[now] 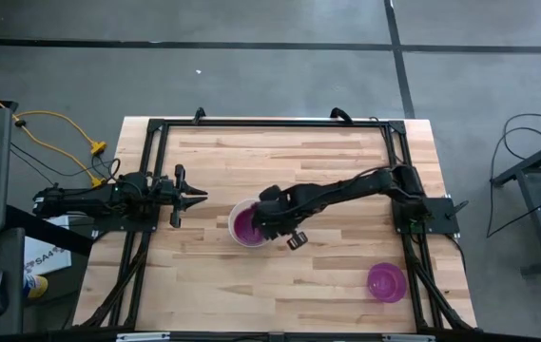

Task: Nest bowls inside each other
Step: Stack the purple bowl on top of the pink bowl on the table

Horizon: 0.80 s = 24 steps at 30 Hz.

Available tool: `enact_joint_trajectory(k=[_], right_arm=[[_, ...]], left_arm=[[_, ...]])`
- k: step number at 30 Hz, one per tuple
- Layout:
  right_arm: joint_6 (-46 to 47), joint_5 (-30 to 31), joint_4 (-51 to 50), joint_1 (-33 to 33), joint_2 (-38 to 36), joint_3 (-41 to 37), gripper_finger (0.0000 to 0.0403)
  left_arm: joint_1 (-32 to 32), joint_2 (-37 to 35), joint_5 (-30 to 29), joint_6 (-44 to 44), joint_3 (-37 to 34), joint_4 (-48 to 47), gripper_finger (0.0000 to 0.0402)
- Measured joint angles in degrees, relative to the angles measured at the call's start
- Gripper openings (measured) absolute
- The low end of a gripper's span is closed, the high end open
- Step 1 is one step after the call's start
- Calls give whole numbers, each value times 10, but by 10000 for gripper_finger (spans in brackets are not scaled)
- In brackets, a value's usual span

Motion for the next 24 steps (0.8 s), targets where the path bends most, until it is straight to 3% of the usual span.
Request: enact_joint_trajectory(k=[4,8,15,24], right_arm=[[85,-30,-6,-2,-26,-19,68],[177,-30,23,-2,-75,-102,68],[353,16,153,12,-197,-315,68],[470,59,134,49,-285,-406,68]], left_arm=[[0,0,-1,0,0,0,58],[0,1,-3,0,0,0,58],[0,3,-3,0,0,-1,58],[0,3,-4,0,0,0,58]])
